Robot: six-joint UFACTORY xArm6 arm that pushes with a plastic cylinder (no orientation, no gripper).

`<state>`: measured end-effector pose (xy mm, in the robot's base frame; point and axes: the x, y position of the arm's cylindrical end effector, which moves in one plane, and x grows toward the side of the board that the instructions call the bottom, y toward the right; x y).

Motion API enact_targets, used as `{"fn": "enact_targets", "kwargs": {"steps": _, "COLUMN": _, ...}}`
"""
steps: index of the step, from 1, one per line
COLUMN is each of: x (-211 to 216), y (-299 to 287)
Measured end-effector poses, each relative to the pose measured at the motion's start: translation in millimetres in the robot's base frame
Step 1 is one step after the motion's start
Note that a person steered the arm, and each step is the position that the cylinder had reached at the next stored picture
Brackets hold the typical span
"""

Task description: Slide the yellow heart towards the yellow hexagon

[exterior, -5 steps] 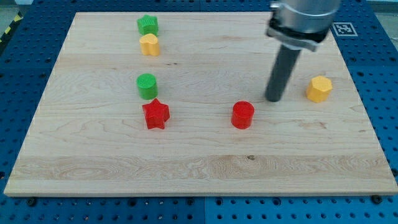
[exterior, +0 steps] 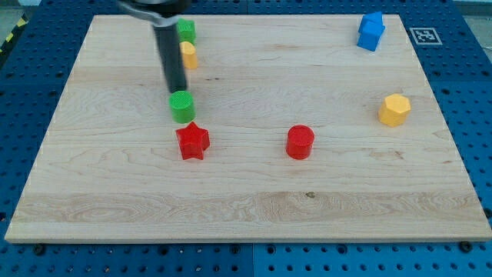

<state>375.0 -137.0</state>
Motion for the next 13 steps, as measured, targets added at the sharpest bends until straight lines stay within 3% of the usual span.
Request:
{"fn": "enact_targets", "kwargs": {"steps": 1, "x": -53.0, "y": -16.9}}
{"fn": "enact_targets", "kwargs": {"steps": 2, "x": -79.9, "y": -19.7}}
{"fn": "enact_targets", "kwargs": {"steps": 4, "x": -79.2, "y": -15.4}}
{"fn": "enact_targets", "kwargs": {"steps": 7, "x": -48.2, "y": 43.9}}
{"fn": "enact_targets", "kwargs": {"steps": 13, "x": 18.0, "y": 261.9}}
